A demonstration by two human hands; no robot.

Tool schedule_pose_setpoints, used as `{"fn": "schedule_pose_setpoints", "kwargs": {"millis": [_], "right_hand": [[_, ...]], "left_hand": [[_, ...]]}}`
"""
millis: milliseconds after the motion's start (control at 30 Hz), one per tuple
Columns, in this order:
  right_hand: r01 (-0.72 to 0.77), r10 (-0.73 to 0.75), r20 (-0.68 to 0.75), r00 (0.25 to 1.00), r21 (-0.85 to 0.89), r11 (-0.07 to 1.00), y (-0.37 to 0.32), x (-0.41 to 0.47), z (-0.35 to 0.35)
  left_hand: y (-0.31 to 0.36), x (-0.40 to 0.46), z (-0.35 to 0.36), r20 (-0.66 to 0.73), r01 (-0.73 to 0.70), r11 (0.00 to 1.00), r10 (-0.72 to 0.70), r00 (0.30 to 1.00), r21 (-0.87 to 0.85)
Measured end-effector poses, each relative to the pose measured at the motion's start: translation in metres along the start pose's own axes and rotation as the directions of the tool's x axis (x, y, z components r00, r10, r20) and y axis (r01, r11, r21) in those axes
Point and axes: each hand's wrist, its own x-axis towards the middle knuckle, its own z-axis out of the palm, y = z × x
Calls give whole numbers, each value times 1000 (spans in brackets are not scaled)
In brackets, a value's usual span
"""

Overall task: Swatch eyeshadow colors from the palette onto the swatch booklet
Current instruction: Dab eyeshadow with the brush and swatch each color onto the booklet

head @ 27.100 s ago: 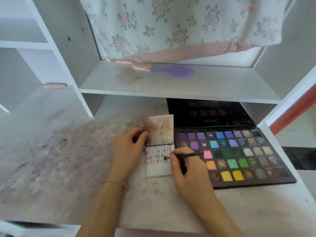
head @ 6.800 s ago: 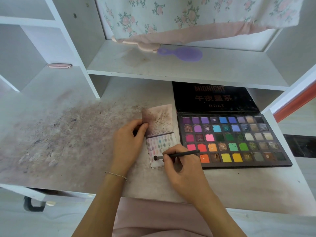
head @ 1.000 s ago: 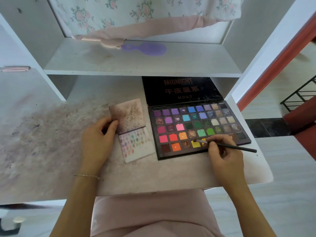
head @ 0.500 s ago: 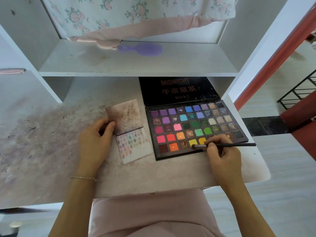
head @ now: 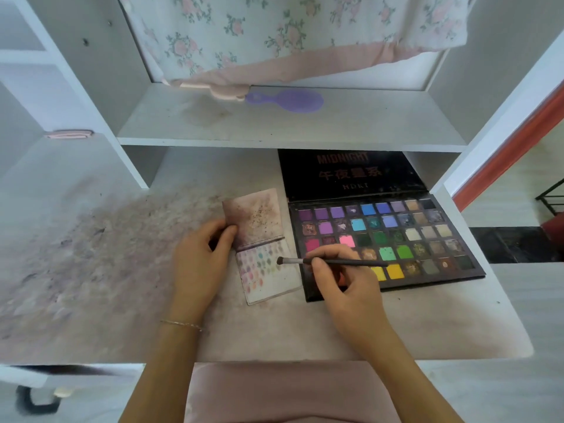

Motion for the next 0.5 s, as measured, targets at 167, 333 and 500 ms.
{"fn": "schedule_pose_setpoints", "kwargs": {"millis": [167, 333, 500], "right_hand": [[-18, 18, 71, 997, -1, 1000, -3, 11, 11], [-25, 31, 90, 995, -70, 997, 3, 9, 13], [-6, 15, 72, 997, -130, 992, 6, 10, 16]], "left_hand": [[1, 0, -1, 5, -13, 1000, 13, 1000, -8], [0, 0, -1, -6, -24, 1000, 24, 1000, -18], [-1, 1, 1, -26, -27, 999, 26, 999, -42]]}}
